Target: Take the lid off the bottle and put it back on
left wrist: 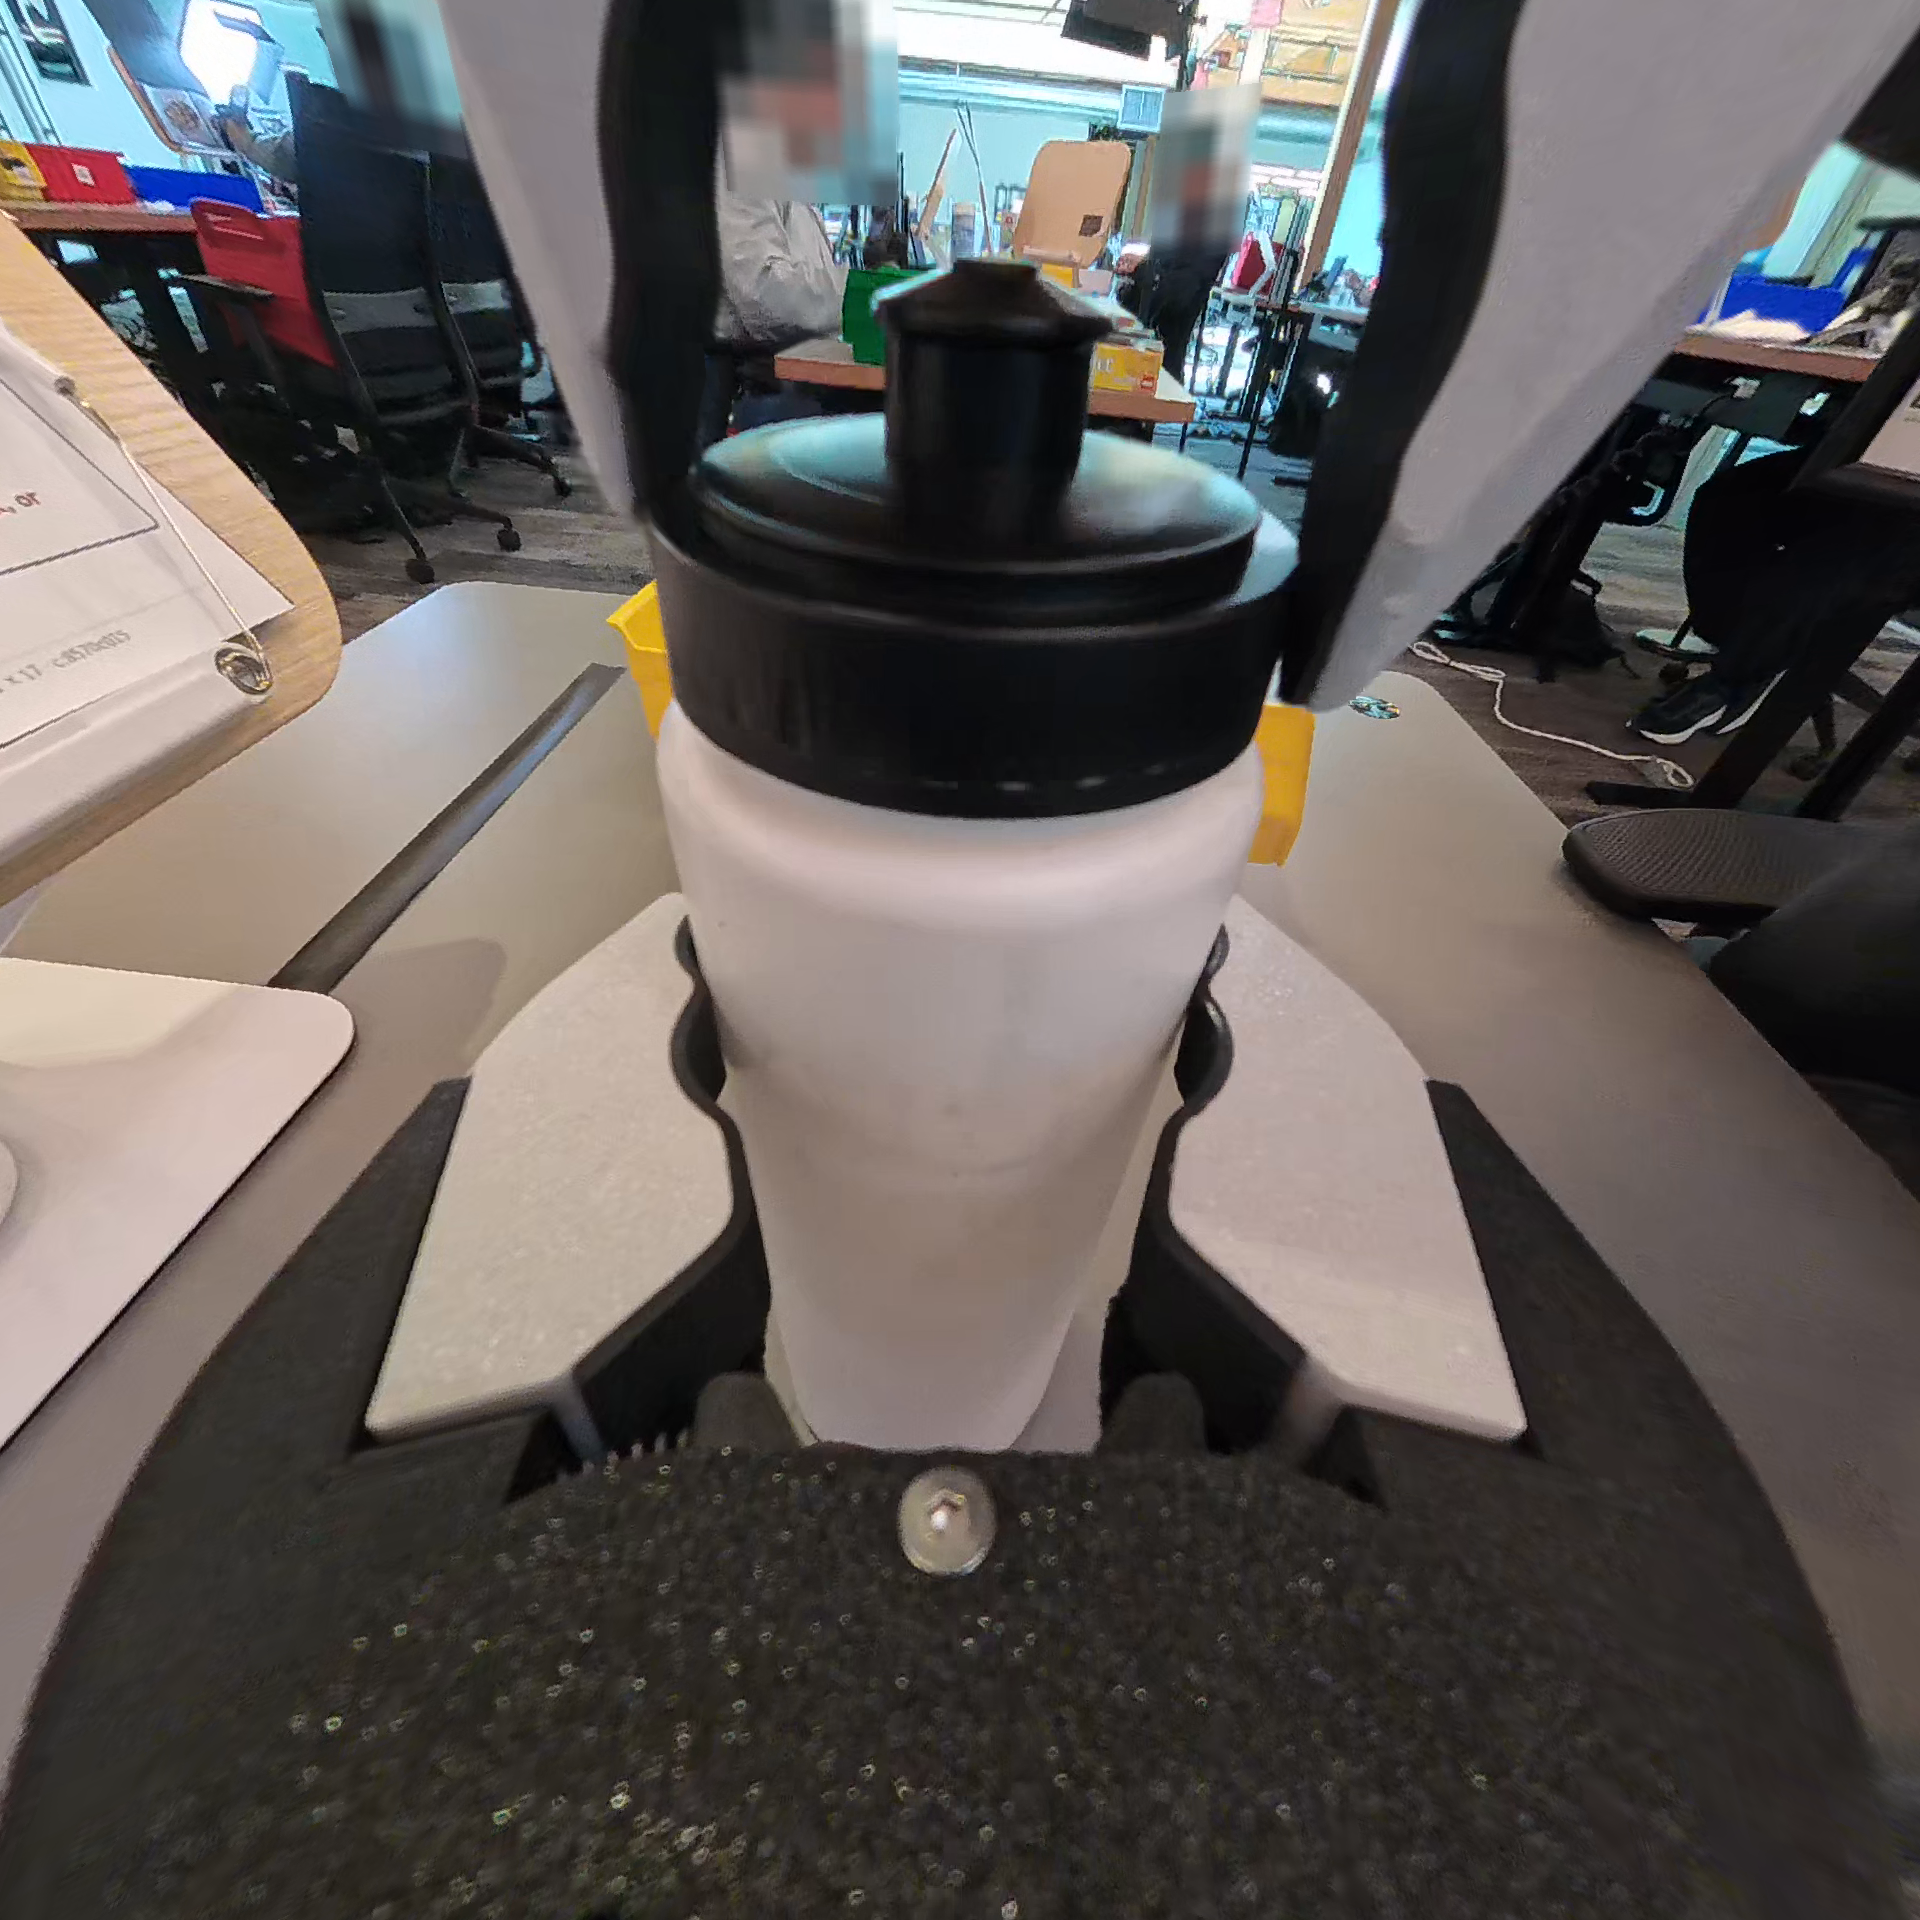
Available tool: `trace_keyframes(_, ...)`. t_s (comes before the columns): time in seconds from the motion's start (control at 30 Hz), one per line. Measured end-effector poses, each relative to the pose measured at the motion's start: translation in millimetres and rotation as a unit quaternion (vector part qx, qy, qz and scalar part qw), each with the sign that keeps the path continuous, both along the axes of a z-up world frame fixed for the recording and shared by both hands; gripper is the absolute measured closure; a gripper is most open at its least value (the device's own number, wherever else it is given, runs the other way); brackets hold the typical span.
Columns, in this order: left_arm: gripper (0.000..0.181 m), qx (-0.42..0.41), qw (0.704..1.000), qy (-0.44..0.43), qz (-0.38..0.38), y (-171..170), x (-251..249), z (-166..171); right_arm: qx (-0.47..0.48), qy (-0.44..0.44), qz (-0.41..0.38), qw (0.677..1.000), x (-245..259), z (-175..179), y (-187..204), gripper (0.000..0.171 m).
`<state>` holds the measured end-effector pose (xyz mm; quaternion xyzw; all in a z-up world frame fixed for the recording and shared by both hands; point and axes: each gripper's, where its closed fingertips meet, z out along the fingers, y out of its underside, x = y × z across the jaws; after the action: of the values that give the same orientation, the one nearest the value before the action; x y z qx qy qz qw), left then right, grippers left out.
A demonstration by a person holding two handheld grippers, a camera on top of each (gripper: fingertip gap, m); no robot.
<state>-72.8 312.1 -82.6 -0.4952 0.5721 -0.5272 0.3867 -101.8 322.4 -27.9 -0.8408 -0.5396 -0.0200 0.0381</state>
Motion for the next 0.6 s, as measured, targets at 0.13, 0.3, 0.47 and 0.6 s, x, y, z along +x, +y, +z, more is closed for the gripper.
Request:
trace_keyframes(0.13,0.095,0.008,1.0,0.004,0.001,-2,2,-1,0.012,0.006,-0.146,0.989,3,0,-3,0.103)
trace_keyframes(0.3,0.095,0.0,1.0,-0.008,0.002,-1,1,0,0.032,0.01,-0.265,0.964,2,-1,-1,0.104)
trace_keyframes(0.47,0.094,-0.002,1.0,-0.018,-0.004,-3,2,1,0.006,-0.002,-0.236,0.972,4,0,-2,0.103)
trace_keyframes(0.6,0.094,-0.008,1.0,-0.02,-0.005,-2,0,1,0.024,-0.005,-0.092,0.995,7,15,4,0.062)
